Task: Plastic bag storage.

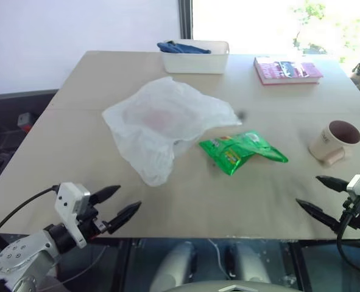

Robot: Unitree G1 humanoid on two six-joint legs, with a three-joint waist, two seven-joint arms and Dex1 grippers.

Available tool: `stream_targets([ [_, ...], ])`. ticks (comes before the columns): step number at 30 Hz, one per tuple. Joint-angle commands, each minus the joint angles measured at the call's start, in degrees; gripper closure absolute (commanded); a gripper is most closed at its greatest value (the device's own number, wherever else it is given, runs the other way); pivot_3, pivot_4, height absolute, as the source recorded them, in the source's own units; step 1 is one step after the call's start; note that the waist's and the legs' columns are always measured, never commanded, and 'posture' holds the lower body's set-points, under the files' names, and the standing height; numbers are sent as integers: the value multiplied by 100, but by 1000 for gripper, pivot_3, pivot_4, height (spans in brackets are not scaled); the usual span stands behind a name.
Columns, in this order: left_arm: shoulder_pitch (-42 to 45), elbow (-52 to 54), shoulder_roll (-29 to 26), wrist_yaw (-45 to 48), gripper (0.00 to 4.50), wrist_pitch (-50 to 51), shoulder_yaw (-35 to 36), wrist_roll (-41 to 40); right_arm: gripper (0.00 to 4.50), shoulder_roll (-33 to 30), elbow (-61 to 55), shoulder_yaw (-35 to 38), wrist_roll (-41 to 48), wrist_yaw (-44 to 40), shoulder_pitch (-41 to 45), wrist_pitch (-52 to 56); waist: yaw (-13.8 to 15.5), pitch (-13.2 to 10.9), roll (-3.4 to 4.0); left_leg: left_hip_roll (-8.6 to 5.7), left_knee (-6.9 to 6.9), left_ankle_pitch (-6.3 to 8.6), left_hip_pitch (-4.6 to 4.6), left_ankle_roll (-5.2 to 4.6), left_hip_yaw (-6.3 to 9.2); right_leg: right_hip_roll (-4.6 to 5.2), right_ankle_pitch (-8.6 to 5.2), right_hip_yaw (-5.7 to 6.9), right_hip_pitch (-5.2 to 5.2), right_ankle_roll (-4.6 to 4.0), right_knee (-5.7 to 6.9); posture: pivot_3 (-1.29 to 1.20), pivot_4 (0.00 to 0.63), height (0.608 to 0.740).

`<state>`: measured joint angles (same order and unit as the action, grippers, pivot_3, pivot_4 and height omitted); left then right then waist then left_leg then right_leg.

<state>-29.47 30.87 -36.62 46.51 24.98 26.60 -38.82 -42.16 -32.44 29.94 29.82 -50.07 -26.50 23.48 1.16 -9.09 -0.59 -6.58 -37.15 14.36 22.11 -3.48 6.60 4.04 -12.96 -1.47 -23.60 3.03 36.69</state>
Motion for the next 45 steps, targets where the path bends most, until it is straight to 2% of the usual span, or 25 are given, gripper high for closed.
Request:
stream_targets([
  [1, 231, 331, -53, -114, 33, 90, 22, -198, 0, -64, -177, 21, 159, 26, 165, 42, -2, 0, 0, 0, 0, 0, 0, 0, 0, 0, 0, 0, 0, 1, 0, 0, 150, 740],
  [5, 907, 934, -224, -468, 33, 446, -251, -475, 0, -45, -603, 82, 628, -52, 389, 123, 28, -6, 3, 0, -11, -1, 1, 2, 7, 0, -9, 8, 2, 17, 2, 0, 150, 740],
  [10, 1904, 1247, -359, -1411, 33, 712, -671, 150, 0, -137, -910, 197, 830, -316, 238, 49, 55, -6, 3, 0, -8, -1, -1, 1, 6, -2, 14, 8, 2, 14, 1, 0, 150, 740],
  [14, 2756, 1610, -1197, -2175, 33, 1564, -1543, 1317, 0, -120, -786, 224, 724, -452, 140, -148, 106, -10, -2, -1, -6, -1, 0, 2, 7, -5, 18, 10, 2, 21, 1, 0, 150, 740],
  [17, 3068, 1768, -1670, -2061, 33, 2033, -1896, 1397, 0, -48, -668, 238, 635, -512, 51, -322, 104, -11, 1, -2, -6, -1, 0, 1, 4, -6, 18, 6, 1, 22, 1, 0, 150, 740],
  [19, 2812, 1775, -1771, -1719, 33, 1957, -1822, 1279, 0, 10, -624, 224, 543, -588, -78, -484, 88, -14, 6, -2, 1, 0, -2, 2, 1, -6, 18, 3, -2, 22, 0, 0, 150, 740],
  [25, 1452, 1676, -1312, -1075, 33, 1316, -1056, 1077, 0, 167, -651, 263, 474, -895, -402, -1050, 104, -18, 11, 2, 30, -10, -2, 35, 1, -6, 10, 0, -15, 11, 0, 0, 150, 740],
  [28, 1267, 1772, -1125, -961, 33, 1497, -866, 693, 0, 241, -692, 318, 597, -1143, -526, -1322, 140, -19, 13, 2, 26, 5, -2, 11, 3, -2, 5, 4, -9, 6, -2, 0, 150, 740],
  [33, 869, 1850, -1049, -840, 33, 1351, -723, 752, 0, 296, -669, 384, 717, -1467, -637, -1696, 112, -20, 13, 2, 12, 5, -3, 10, 9, -2, -12, 11, 0, 9, -3, 0, 150, 740],
  [45, 1438, 1653, -732, -1224, 33, 1748, -1232, 649, 0, 282, -429, 508, 744, -2193, -748, -2568, 119, -20, 16, 2, 11, 5, -7, 10, 10, -4, 5, 13, 1, 7, -2, 0, 150, 740],
])
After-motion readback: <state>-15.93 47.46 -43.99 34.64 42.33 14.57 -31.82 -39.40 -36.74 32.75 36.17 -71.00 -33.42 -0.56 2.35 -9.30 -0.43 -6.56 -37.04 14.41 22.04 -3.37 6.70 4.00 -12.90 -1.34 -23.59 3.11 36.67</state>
